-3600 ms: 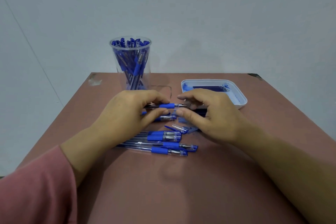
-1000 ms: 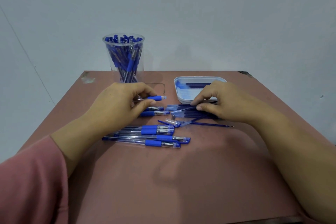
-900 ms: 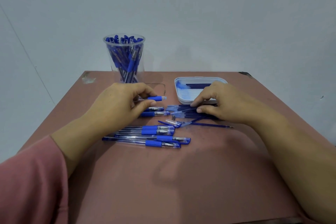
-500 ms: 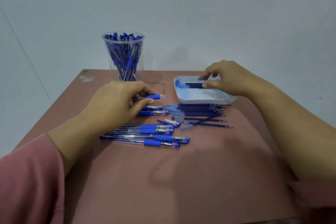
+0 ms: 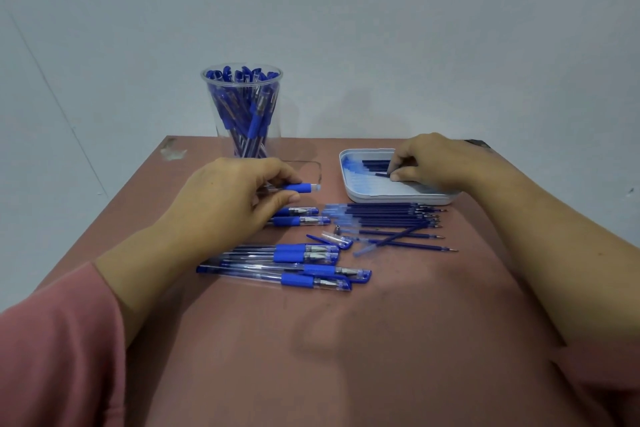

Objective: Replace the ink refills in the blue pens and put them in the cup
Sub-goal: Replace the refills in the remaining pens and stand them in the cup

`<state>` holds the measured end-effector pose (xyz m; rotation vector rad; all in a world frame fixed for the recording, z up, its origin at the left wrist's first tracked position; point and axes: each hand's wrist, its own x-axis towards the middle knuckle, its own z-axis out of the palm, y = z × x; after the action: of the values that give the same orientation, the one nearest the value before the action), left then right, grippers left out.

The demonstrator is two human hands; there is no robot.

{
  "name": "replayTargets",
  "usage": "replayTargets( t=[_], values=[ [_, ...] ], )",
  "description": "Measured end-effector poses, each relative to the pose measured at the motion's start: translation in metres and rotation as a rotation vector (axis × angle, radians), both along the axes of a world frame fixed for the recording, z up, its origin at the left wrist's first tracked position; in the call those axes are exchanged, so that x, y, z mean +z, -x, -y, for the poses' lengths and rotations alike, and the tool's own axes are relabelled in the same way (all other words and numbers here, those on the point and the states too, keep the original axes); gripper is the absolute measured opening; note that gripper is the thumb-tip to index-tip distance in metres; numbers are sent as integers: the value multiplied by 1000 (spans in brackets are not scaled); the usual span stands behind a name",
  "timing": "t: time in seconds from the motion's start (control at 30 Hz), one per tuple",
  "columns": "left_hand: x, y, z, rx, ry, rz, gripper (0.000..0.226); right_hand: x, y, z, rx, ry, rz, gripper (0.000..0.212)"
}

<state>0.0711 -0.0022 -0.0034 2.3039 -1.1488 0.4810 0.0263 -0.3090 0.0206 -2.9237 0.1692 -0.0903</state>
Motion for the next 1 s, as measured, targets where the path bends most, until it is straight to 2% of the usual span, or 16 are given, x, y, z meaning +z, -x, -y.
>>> replayTargets(
  t=[0.2, 0.37, 0.53, 0.73, 1.0],
  values=[
    [0, -1, -1, -9, 21, 11, 21, 3, 5, -8, 15, 33, 27, 11],
    [0, 0, -1, -19, 28, 23, 24, 19, 37, -37, 88, -106, 191, 13],
    [-1, 0, -1, -35, 69, 13, 24, 21, 80, -75, 266, -188, 250, 24],
    [-3, -2, 0, -57, 113, -21, 21, 7, 73, -63, 314, -194, 267, 32],
    [-3, 2, 2, -67, 103, -56, 16, 0, 65, -54, 341, -260, 295, 31]
  ],
)
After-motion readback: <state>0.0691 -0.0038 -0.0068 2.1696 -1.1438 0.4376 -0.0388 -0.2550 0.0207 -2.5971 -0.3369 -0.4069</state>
